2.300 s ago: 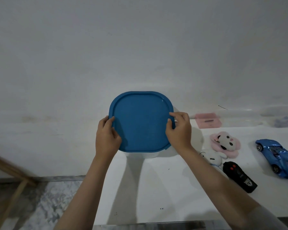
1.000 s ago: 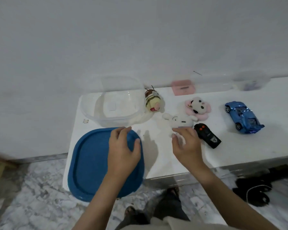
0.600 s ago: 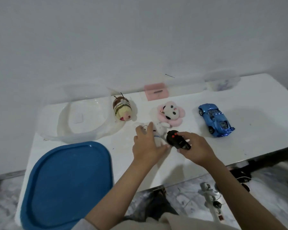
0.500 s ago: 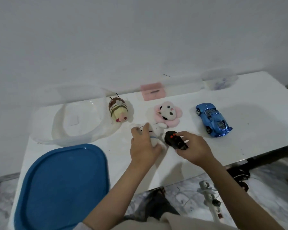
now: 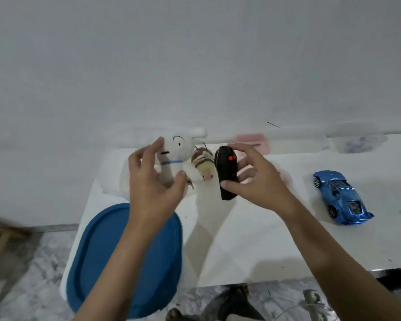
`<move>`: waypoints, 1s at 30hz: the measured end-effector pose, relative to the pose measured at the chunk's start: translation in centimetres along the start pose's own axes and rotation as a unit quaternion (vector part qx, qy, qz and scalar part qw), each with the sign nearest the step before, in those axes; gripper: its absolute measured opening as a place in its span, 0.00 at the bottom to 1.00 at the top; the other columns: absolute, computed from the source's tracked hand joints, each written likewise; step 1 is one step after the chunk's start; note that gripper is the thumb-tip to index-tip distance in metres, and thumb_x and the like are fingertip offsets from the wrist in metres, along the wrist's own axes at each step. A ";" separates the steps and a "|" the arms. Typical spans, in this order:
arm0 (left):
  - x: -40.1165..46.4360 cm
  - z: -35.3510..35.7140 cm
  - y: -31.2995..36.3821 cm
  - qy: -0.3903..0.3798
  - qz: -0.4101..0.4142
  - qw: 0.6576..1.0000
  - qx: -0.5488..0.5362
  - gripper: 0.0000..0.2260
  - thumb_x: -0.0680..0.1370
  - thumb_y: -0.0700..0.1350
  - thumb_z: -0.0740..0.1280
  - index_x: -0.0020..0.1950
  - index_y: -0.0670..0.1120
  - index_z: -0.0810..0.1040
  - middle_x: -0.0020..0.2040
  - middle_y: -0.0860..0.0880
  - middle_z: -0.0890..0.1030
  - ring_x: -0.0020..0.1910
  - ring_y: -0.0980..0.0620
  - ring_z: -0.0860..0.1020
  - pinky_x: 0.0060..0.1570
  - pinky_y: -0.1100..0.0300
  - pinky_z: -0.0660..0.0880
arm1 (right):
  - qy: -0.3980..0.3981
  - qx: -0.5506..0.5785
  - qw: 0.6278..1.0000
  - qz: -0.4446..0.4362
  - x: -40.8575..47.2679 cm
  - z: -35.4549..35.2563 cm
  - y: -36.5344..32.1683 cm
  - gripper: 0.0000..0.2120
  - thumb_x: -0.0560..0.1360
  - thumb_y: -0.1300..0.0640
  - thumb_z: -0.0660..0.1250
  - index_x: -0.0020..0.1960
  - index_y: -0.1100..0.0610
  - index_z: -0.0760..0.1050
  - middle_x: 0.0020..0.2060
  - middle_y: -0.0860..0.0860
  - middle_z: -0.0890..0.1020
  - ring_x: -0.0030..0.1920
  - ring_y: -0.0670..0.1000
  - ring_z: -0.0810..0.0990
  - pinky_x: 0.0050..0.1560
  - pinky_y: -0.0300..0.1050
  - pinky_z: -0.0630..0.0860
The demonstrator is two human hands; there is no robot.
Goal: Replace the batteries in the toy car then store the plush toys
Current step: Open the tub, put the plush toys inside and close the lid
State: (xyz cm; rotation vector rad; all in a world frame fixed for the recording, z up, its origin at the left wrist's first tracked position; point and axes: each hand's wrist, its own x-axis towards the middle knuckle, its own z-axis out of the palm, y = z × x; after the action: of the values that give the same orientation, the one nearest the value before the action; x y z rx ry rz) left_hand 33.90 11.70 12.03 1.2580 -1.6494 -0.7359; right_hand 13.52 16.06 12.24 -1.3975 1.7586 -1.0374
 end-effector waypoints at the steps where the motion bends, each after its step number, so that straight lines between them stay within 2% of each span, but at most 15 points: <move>1: 1.4 -1.4 -0.9 0.018 -0.010 1.000 0.011 0.30 0.69 0.38 0.73 0.68 0.53 0.69 0.60 0.51 0.66 0.50 0.68 0.73 0.43 0.75 0.72 | -0.016 -0.005 1.000 -0.016 1.2 1.2 -1.5 0.32 0.64 0.58 0.76 0.61 0.38 0.68 0.41 0.47 0.77 0.34 0.44 0.80 0.36 0.33 0.76; 3: 4.1 -3.7 -3.1 0.042 -0.035 0.998 0.037 0.29 0.69 0.39 0.73 0.67 0.54 0.70 0.60 0.52 0.67 0.54 0.56 0.76 0.51 0.65 0.75 | -0.038 -0.008 0.999 -0.030 3.9 3.7 -4.0 0.31 0.64 0.57 0.75 0.61 0.40 0.67 0.40 0.46 0.77 0.36 0.47 0.80 0.37 0.37 0.78; 5: 6.6 -4.8 -5.6 0.039 -0.072 0.994 0.066 0.29 0.68 0.39 0.72 0.67 0.53 0.71 0.61 0.51 0.68 0.55 0.54 0.73 0.54 0.60 0.72 | -0.056 -0.015 0.998 -0.020 7.0 6.5 -5.6 0.29 0.64 0.56 0.74 0.61 0.42 0.67 0.38 0.45 0.76 0.39 0.49 0.79 0.36 0.42 0.78; 8: 9.7 -4.6 -8.8 -0.022 -0.140 0.986 0.084 0.29 0.67 0.41 0.73 0.67 0.52 0.71 0.62 0.50 0.68 0.55 0.54 0.70 0.51 0.61 0.68 | -0.091 -0.101 0.991 -0.002 11.2 10.3 -6.1 0.28 0.63 0.54 0.73 0.61 0.49 0.67 0.42 0.47 0.76 0.44 0.51 0.77 0.38 0.43 0.74; 11: 11.7 -3.3 -12.0 -0.093 -0.171 0.974 0.118 0.26 0.69 0.42 0.69 0.67 0.49 0.70 0.64 0.45 0.69 0.53 0.48 0.74 0.49 0.57 0.71 | -0.131 -0.226 0.965 0.016 14.0 13.3 -5.4 0.25 0.63 0.57 0.72 0.57 0.56 0.68 0.48 0.52 0.76 0.47 0.54 0.76 0.40 0.46 0.75; 14: 12.2 -2.2 -13.7 -0.157 -0.199 0.953 0.166 0.25 0.71 0.43 0.69 0.68 0.46 0.67 0.65 0.40 0.64 0.48 0.44 0.73 0.46 0.56 0.72 | -0.163 -0.301 0.939 0.031 15.1 15.5 -4.4 0.20 0.64 0.58 0.71 0.52 0.58 0.67 0.47 0.54 0.76 0.44 0.54 0.75 0.32 0.43 0.69; 16: 12.3 -1.6 -13.9 -0.174 -0.204 0.946 0.183 0.28 0.70 0.42 0.71 0.67 0.45 0.64 0.64 0.40 0.62 0.45 0.44 0.72 0.42 0.55 0.72 | -0.166 -0.323 0.931 0.031 15.6 16.7 -3.5 0.22 0.64 0.57 0.73 0.52 0.58 0.66 0.46 0.54 0.75 0.44 0.54 0.73 0.31 0.43 0.67; 19: 12.5 -1.1 -13.7 -0.170 -0.192 0.939 0.229 0.29 0.68 0.42 0.73 0.65 0.46 0.63 0.61 0.42 0.62 0.42 0.42 0.74 0.40 0.54 0.72 | -0.150 -0.335 0.930 0.030 16.1 17.8 -2.5 0.26 0.65 0.56 0.75 0.57 0.59 0.66 0.48 0.54 0.75 0.48 0.55 0.75 0.37 0.46 0.69; 23: 12.5 -0.8 -14.0 -0.143 -0.189 0.934 0.268 0.26 0.68 0.43 0.72 0.62 0.47 0.64 0.60 0.43 0.65 0.44 0.40 0.76 0.39 0.53 0.72 | -0.137 -0.359 0.923 0.025 16.2 17.1 -2.1 0.08 0.71 0.63 0.67 0.44 0.59 0.67 0.45 0.57 0.77 0.49 0.57 0.78 0.37 0.44 0.68; 25: 12.3 -0.8 -14.1 -0.132 -0.194 0.931 0.280 0.25 0.69 0.46 0.72 0.61 0.47 0.64 0.59 0.42 0.65 0.47 0.40 0.76 0.39 0.53 0.70 | -0.139 -0.369 0.919 0.019 15.9 16.7 -2.4 0.07 0.72 0.65 0.64 0.40 0.58 0.67 0.45 0.58 0.77 0.50 0.58 0.78 0.38 0.43 0.68; 28: 12.2 -0.6 -13.5 -0.114 -0.187 0.929 0.299 0.25 0.70 0.49 0.72 0.61 0.44 0.65 0.60 0.41 0.65 0.54 0.38 0.71 0.41 0.53 0.68 | -0.124 -0.328 0.936 -0.018 15.4 15.6 -3.5 0.08 0.73 0.59 0.67 0.44 0.59 0.67 0.49 0.59 0.78 0.48 0.58 0.77 0.39 0.44 0.67; 30: 11.7 -0.3 -12.5 -0.092 -0.153 0.945 0.275 0.25 0.72 0.50 0.71 0.63 0.42 0.66 0.62 0.40 0.65 0.59 0.37 0.69 0.45 0.53 0.70 | -0.086 -0.289 0.952 -0.047 14.8 13.5 -4.2 0.13 0.73 0.54 0.68 0.51 0.61 0.72 0.51 0.59 0.78 0.51 0.58 0.76 0.43 0.46 0.72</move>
State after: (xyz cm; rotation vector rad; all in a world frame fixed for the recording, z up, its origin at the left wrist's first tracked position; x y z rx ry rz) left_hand 38.50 -3.23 4.99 1.9224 -1.9113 -0.6040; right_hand 23.88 -1.32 9.34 -1.8712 1.9620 -0.4280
